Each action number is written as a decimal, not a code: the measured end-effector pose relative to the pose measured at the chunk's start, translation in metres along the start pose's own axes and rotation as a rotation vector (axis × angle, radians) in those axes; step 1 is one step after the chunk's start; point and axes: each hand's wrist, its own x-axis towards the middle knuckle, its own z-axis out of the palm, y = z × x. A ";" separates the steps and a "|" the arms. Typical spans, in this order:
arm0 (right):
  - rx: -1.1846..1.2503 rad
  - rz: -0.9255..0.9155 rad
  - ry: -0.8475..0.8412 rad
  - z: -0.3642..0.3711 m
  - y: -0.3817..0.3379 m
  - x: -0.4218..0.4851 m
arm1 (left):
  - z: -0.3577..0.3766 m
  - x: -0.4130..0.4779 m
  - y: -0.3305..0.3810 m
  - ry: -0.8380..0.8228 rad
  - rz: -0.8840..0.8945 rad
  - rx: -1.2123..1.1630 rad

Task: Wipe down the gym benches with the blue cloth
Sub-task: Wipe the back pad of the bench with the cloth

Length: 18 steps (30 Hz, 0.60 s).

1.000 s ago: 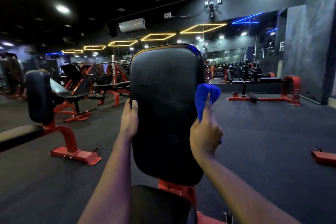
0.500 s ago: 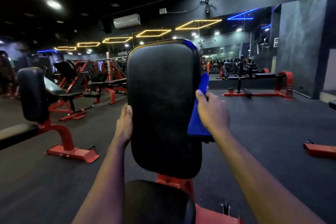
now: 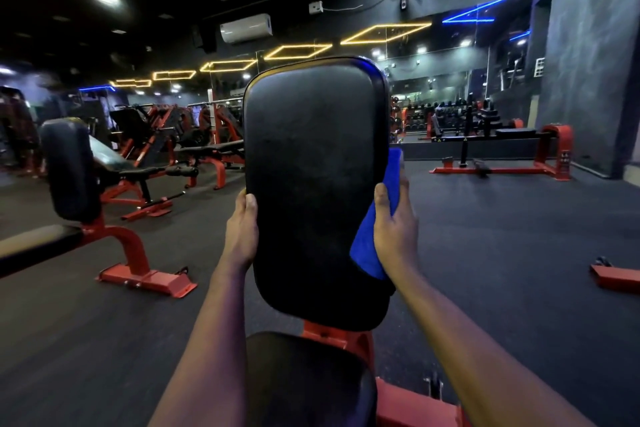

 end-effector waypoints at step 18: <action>-0.254 -0.177 0.224 0.009 0.017 -0.062 | 0.011 -0.018 -0.038 0.034 -0.021 -0.020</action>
